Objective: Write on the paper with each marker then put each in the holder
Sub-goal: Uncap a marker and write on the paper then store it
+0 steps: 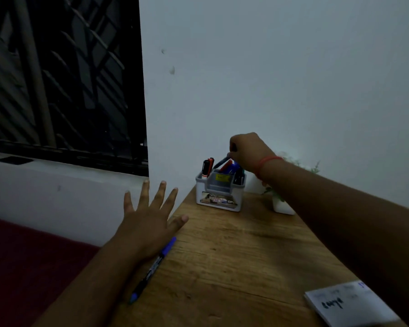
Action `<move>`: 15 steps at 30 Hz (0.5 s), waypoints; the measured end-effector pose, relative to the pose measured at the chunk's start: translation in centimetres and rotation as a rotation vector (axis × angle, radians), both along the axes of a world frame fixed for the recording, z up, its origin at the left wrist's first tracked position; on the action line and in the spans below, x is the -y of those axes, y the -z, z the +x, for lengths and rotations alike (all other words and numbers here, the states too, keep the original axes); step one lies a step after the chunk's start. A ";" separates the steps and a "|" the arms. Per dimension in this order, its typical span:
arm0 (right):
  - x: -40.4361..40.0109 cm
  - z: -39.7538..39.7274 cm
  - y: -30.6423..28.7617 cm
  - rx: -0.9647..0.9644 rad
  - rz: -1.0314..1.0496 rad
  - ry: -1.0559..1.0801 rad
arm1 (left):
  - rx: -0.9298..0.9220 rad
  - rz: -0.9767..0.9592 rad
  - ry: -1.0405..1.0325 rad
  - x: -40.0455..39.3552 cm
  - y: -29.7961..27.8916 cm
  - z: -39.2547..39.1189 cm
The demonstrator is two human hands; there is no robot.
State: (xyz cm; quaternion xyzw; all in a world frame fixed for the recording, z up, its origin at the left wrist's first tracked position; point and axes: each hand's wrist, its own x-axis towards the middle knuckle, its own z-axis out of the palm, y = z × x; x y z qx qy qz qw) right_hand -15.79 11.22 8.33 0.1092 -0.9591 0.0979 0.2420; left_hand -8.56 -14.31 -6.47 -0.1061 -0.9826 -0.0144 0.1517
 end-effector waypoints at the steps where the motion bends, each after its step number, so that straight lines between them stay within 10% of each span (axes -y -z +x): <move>1: 0.6 -0.5 -0.1 0.018 0.034 -0.009 | -0.006 -0.003 0.001 0.1 0.2 -0.1; 15: 3.1 -4.4 1.3 0.147 0.139 -0.053 | 0.067 -0.038 0.029 -0.3 1.1 -0.7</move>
